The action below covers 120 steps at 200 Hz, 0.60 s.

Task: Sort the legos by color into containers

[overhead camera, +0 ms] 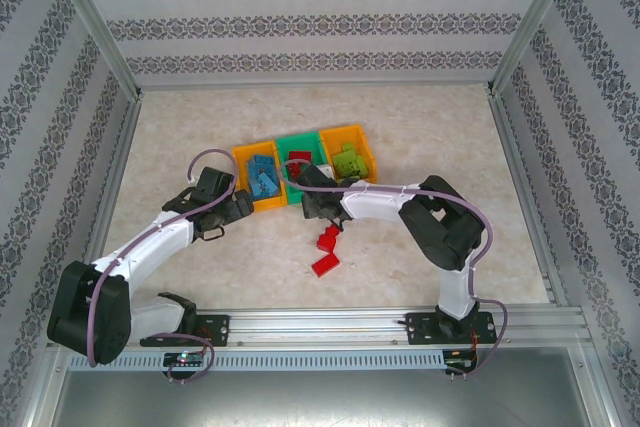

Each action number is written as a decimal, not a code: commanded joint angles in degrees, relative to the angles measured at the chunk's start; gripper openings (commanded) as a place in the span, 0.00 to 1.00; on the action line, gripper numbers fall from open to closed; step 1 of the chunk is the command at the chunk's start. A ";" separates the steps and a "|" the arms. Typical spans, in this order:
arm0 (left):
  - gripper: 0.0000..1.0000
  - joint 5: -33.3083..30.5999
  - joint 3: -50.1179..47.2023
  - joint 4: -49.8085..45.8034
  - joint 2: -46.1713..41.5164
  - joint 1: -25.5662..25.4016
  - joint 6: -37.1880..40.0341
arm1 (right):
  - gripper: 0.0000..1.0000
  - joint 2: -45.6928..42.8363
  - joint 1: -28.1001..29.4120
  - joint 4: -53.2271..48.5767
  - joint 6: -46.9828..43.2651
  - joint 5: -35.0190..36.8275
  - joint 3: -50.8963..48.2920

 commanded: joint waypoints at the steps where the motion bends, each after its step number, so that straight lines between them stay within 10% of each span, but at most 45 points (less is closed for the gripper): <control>1: 0.99 -0.80 1.01 1.18 0.47 0.63 0.79 | 0.53 1.28 -0.71 0.83 -1.05 -0.44 1.27; 40: 0.99 -0.65 1.61 1.06 1.24 0.60 0.78 | 0.33 1.40 -0.58 0.17 -1.17 -1.66 0.97; 120: 0.99 -1.95 1.37 0.57 -0.48 0.55 -0.01 | 0.29 -6.17 2.13 -3.19 -1.09 -3.85 -0.08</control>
